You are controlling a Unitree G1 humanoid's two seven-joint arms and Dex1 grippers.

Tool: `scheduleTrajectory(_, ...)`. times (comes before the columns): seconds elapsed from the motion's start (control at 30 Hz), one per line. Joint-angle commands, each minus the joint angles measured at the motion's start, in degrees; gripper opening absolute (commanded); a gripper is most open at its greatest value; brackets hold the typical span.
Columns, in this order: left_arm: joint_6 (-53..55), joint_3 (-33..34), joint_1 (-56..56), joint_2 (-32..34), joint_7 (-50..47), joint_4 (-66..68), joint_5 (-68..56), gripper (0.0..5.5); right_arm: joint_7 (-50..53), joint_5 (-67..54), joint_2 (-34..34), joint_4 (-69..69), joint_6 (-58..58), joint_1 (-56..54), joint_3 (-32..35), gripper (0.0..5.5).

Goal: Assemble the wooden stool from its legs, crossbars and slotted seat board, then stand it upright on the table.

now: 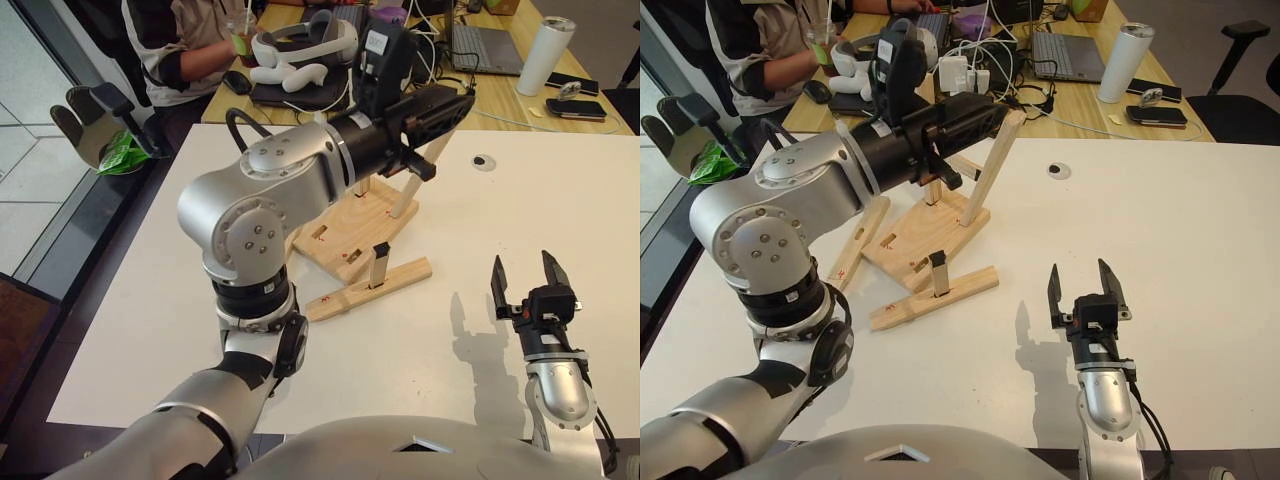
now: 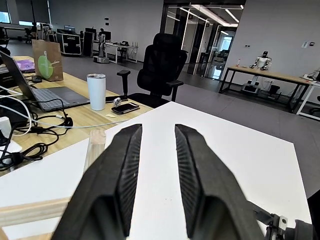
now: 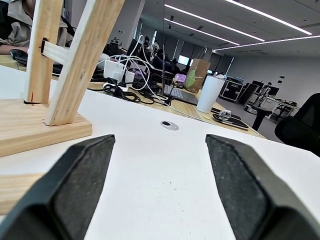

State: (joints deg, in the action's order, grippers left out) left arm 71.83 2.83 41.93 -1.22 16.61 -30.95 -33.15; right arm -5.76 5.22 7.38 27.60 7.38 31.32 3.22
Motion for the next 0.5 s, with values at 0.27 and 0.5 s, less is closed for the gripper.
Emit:
scheduleTrajectory(0.27, -21.84, -12.48, -16.71, 1.00, -2.12, 1.44, 8.84, 1.19, -3.66, -3.06, 4.28, -0.35, -3.06, -4.95, 2.60, 3.39)
scheduleTrajectory(0.5, -25.19, -16.41, -19.36, 3.69, -0.20, 0.74, 9.79, 1.19, -4.31, -3.51, 4.92, -0.63, -3.30, -5.97, 2.95, 3.39)
